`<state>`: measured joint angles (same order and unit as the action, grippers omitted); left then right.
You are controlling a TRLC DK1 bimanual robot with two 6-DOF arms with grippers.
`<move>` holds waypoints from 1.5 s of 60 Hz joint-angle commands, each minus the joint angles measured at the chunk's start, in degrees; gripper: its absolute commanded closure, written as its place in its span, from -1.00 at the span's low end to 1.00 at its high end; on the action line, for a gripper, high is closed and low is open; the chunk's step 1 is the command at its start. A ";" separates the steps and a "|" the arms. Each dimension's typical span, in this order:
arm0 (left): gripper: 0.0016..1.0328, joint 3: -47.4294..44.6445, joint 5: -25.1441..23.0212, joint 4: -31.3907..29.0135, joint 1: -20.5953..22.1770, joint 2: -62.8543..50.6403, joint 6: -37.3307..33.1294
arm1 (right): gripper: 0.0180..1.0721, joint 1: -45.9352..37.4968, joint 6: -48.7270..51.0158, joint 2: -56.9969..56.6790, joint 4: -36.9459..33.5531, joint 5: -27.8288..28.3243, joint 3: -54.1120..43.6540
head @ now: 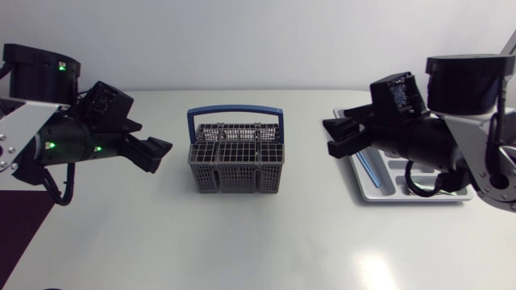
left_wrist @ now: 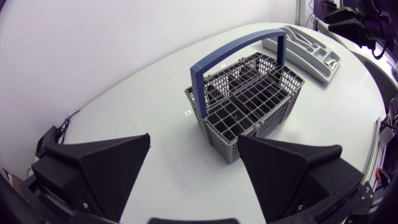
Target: Unload the cutlery basket into the drawer organizer.
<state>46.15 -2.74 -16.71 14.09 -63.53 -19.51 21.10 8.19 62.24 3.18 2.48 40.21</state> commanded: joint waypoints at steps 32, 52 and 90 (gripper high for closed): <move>-0.90 -10.20 -0.95 -0.25 -7.41 18.62 1.84 | -0.91 -12.75 5.96 -21.37 -0.63 0.42 -13.05; -0.90 -15.13 -0.95 -0.17 -11.71 24.24 3.60 | -0.91 -17.94 7.55 -28.49 -0.19 1.65 -20.25; -0.90 -27.66 -0.15 5.35 -13.08 41.68 7.54 | -0.91 -21.30 5.19 -42.40 -1.16 0.54 -28.91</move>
<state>21.30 -2.94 -12.64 1.61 -23.86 -14.28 0.19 15.40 21.76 2.70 3.79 13.43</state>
